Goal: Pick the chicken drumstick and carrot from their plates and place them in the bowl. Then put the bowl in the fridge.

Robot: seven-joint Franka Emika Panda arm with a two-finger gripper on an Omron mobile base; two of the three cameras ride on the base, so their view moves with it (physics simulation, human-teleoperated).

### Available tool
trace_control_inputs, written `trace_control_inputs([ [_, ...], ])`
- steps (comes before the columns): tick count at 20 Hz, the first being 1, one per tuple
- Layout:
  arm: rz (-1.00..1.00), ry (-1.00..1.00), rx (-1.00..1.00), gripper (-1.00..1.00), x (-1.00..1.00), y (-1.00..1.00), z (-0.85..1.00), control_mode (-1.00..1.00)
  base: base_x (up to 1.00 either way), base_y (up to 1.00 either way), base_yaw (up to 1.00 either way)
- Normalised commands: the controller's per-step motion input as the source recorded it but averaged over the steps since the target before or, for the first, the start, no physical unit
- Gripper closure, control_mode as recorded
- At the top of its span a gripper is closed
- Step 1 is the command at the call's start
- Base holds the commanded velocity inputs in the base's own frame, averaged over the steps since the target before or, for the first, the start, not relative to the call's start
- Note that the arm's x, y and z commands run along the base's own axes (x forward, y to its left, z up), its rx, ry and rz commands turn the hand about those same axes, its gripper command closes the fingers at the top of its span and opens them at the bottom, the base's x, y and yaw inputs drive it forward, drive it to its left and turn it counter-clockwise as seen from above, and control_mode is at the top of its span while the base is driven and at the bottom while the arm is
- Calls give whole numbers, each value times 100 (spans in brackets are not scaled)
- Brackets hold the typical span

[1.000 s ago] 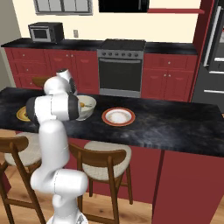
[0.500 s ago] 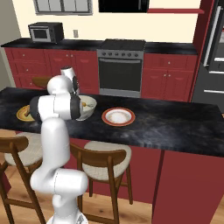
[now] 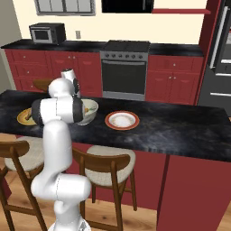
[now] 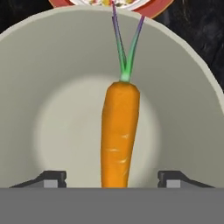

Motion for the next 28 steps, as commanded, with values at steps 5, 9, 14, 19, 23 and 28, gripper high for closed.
trace_control_inputs([
  [5, 0, 0, 0, -100, 0, 3, 11, -100, 0, 0, 0],
  [9, 4, 0, 1, -100, -14, 1, 33, -100, 0, 0, 0],
  [14, 21, 0, 4, -100, -33, 0, 32, -100, 0, 0, 0],
  [19, 37, -2, 15, -100, -60, -5, 16, -100, 0, 0, 0],
  [23, 47, 0, 11, -100, -52, -4, 29, -100, 0, 0, 0],
  [28, 35, 0, -4, -100, -52, -1, 29, -100, 0, 0, 0],
])
